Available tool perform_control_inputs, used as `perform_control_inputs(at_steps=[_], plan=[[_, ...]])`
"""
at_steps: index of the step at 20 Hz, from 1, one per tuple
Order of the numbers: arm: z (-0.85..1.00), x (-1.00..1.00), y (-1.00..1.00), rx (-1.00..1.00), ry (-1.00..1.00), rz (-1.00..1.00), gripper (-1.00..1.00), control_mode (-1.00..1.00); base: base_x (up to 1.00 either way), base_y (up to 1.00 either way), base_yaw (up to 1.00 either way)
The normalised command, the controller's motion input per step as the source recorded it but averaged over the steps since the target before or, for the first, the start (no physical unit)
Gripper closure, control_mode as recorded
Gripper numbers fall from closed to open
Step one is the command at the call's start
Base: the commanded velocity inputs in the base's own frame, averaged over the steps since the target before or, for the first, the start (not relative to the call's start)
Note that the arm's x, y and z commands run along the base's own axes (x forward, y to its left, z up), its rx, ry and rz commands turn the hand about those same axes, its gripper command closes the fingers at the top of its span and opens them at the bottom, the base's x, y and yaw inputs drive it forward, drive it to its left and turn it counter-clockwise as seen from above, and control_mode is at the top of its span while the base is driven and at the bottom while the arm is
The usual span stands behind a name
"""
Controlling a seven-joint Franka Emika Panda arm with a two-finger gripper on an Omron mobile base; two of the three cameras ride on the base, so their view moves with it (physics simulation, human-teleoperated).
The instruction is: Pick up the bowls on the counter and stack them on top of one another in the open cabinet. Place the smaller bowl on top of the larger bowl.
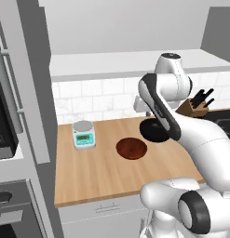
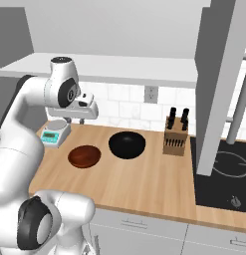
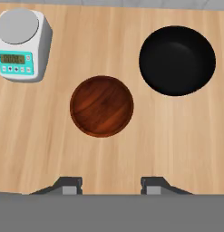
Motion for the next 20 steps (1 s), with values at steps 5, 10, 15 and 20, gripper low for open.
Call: perform_control_inputs(at_steps=[5, 10, 15, 20], plan=[[0.00, -0.22, 0.00, 0.00, -0.01, 0.00, -1.00, -1.00, 0.00, 0.00, 0.00], [-0.11, -0.53, -0.07, 0.00, 0.00, -0.01, -1.00, -1.00, 0.00, 0.00, 0.00], [-0.41, -0.20, -0.13, 0.05, 0.00, -0.07, -1.00, -1.00, 0.00, 0.00, 0.00], [-0.37, -0.01, -0.11, 0.10, 0.00, -0.08, -1.00, -1.00, 0.00, 0.00, 0.00]])
